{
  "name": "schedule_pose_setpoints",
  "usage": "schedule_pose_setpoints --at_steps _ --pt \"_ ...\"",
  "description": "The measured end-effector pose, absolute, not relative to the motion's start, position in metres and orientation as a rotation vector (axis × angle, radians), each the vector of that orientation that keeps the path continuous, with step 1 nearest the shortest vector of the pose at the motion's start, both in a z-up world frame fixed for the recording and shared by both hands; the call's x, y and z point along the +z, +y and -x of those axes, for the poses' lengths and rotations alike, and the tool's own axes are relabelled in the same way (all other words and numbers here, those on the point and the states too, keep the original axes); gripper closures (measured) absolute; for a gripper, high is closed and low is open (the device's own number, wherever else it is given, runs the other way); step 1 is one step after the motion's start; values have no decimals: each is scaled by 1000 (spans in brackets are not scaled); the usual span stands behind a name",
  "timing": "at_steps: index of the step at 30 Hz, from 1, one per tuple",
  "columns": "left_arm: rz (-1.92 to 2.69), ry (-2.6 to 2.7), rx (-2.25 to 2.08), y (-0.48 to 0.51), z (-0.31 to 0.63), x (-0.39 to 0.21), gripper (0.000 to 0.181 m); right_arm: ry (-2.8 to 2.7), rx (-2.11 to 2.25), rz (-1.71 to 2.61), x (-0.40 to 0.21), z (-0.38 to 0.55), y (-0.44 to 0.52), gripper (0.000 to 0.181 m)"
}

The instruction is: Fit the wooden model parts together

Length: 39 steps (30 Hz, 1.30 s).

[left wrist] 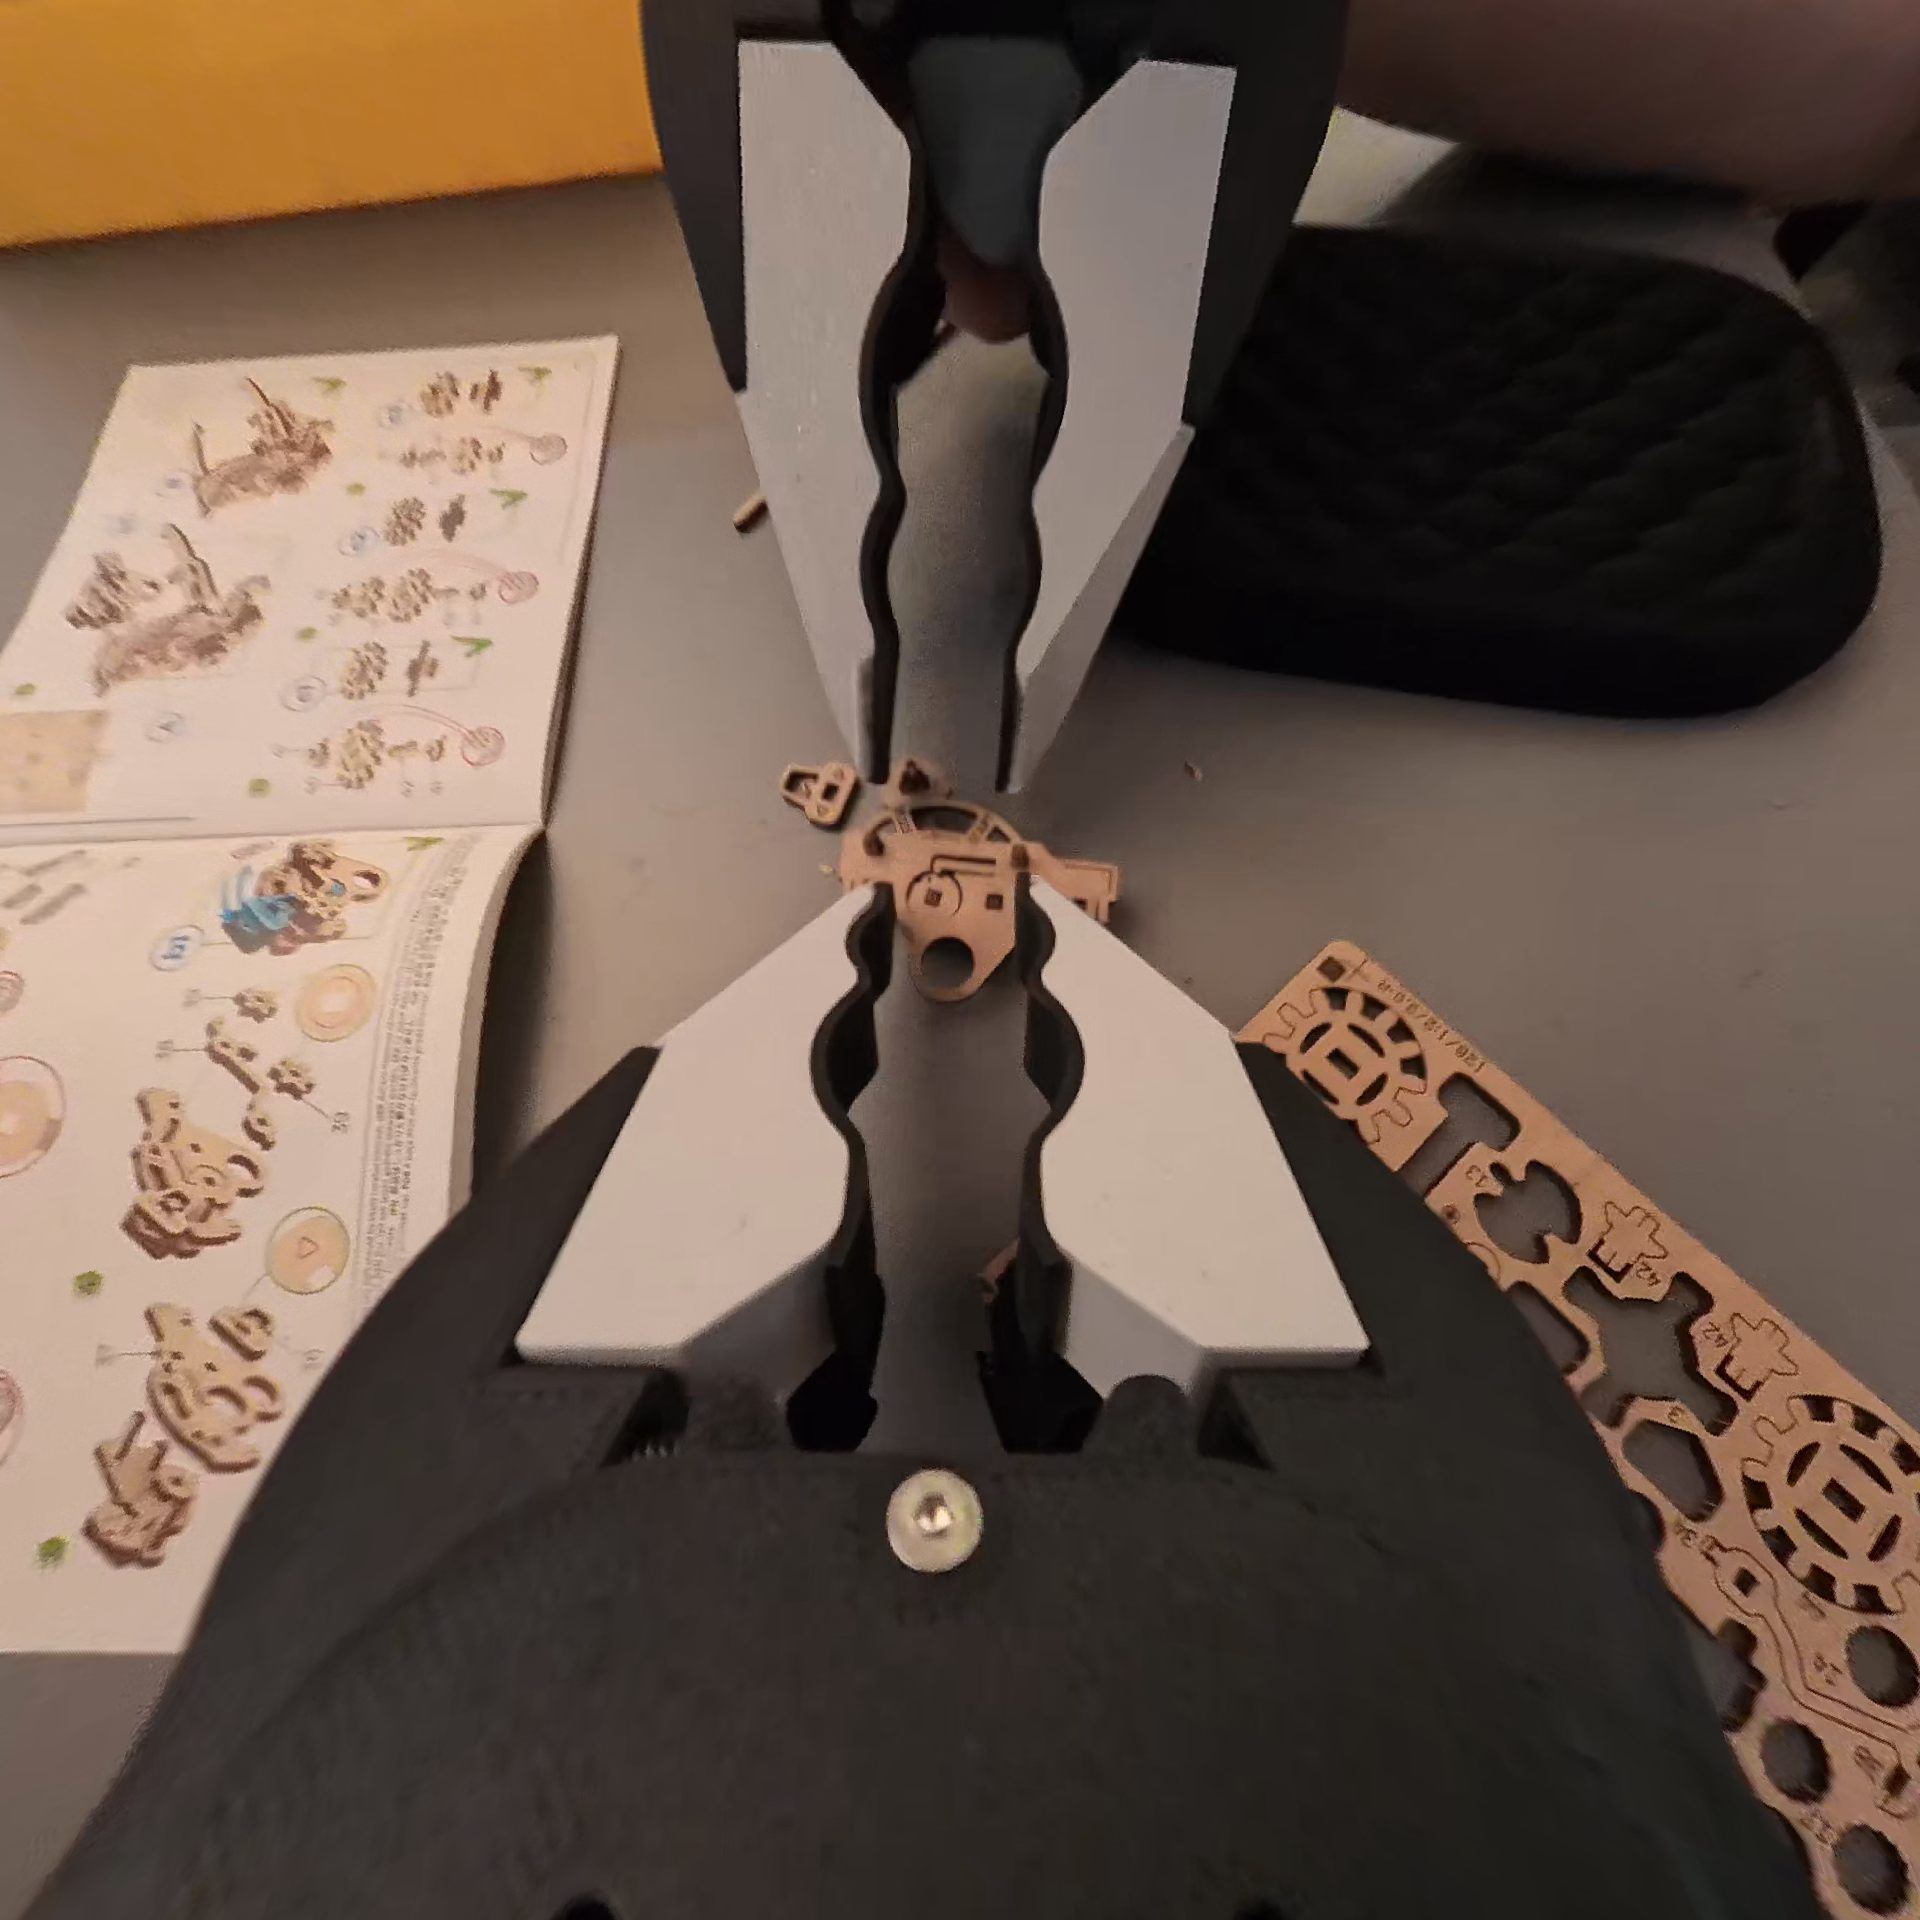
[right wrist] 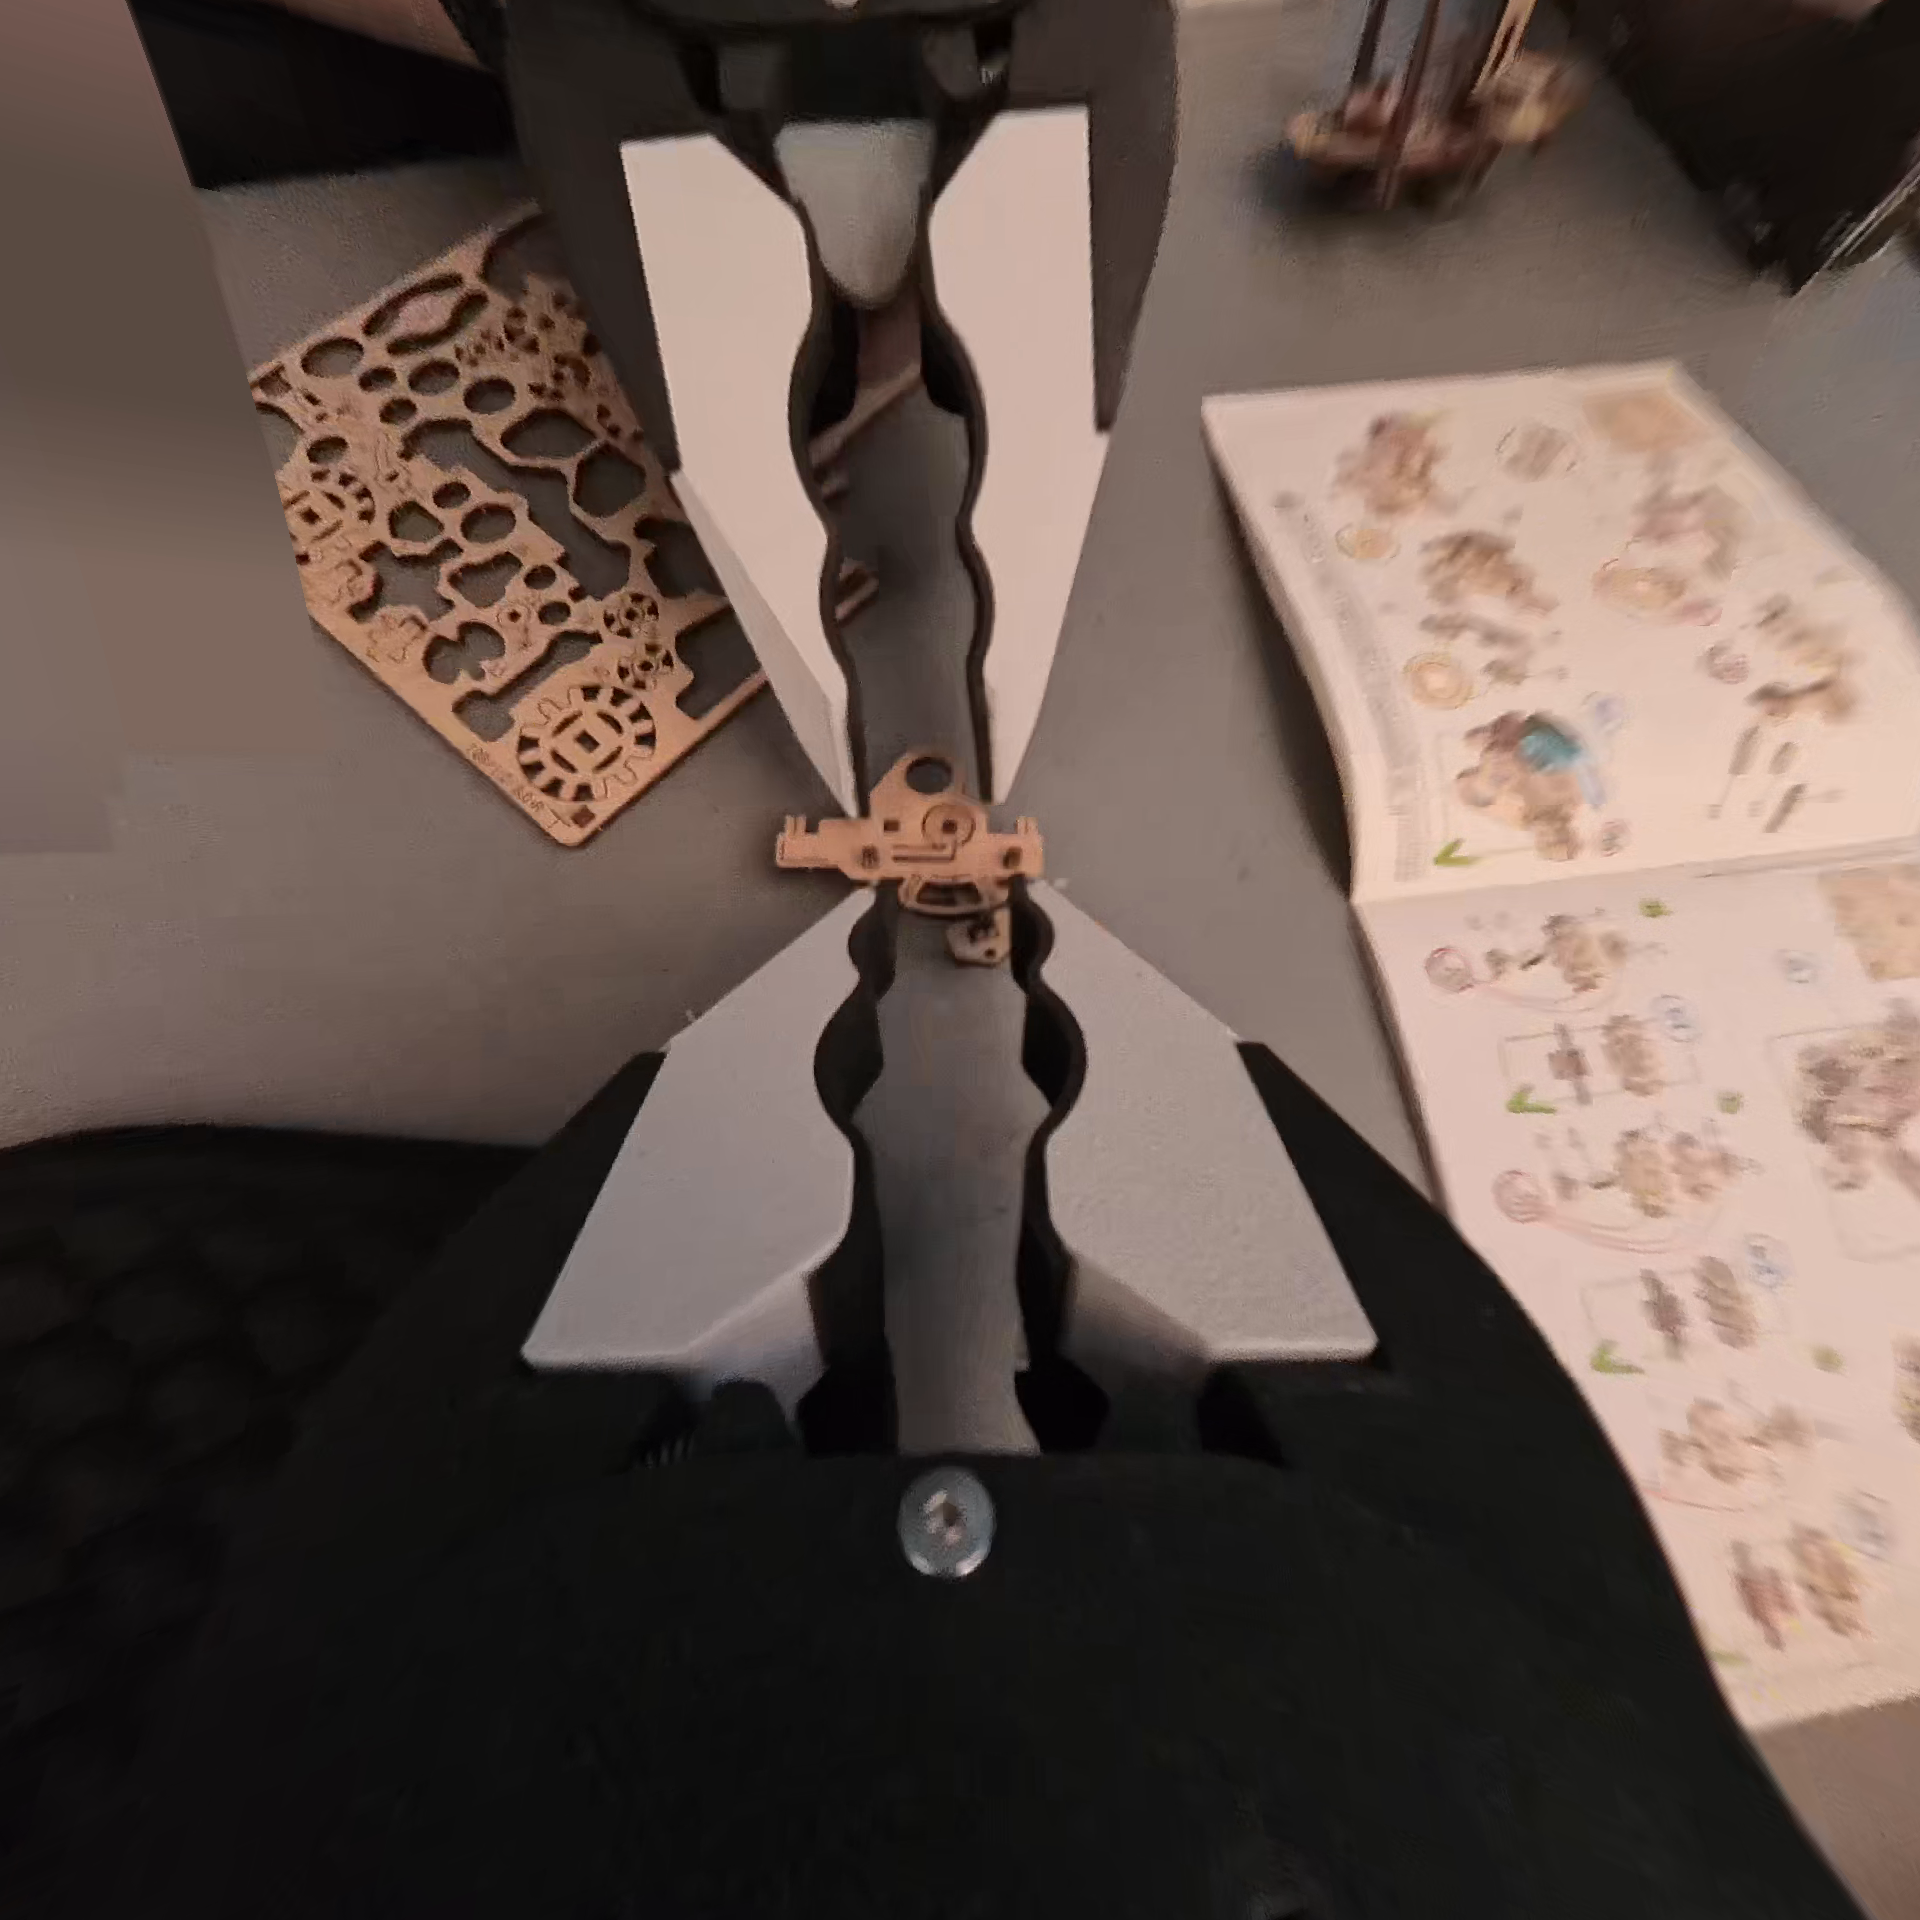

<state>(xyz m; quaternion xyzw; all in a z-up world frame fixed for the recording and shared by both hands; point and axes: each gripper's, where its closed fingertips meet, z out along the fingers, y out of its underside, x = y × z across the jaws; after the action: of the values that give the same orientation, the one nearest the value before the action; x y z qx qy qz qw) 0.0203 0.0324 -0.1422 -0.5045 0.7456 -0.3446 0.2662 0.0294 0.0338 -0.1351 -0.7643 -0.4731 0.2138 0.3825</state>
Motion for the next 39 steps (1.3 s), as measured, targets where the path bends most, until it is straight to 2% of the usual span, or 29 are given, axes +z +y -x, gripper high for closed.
schedule_pose_setpoints --at_steps 2,4,5,9,20,24,27,30,31,32,37,38,39 --pt "1309 1990 -952 29 -22 -134 166 -1183 584 1898 -128 -25 33 167" --pt "1309 2033 -915 28 -22 -146 171 -1192 575 1975 -149 -29 36 160" --pt "1302 2020 -942 28 -22 -141 172 -1201 585 1971 -146 -29 35 164" --pt "1290 1955 -1009 34 -17 -120 165 -1165 582 1891 -121 -23 35 162" --pt "1264 2085 -968 28 -14 -145 150 -1142 521 2012 -144 -24 40 161" --pt "1270 2074 -934 28 -16 -147 155 -1059 570 1984 -132 -19 43 168" --pt "1300 2056 -932 29 -19 -146 154 -1099 527 2015 -140 -21 43 161" --pt "1301 2053 -932 29 -18 -147 154 -1083 503 1947 -126 -22 43 163" --pt "1301 2053 -931 29 -18 -147 154 -1083 512 1983 -134 -24 43 166" --pt "1302 2051 -939 29 -19 -146 154 -1104 499 2048 -148 -28 42 160" --pt "1320 2046 -952 29 -20 -146 156 -1098 493 2008 -136 -25 41 166" --pt "1322 2044 -960 28 -20 -145 156 -1131 479 2070 -152 -27 40 156" --pt "1320 2033 -981 27 -21 -142 157 -1120 494 2053 -147 -26 41 160"
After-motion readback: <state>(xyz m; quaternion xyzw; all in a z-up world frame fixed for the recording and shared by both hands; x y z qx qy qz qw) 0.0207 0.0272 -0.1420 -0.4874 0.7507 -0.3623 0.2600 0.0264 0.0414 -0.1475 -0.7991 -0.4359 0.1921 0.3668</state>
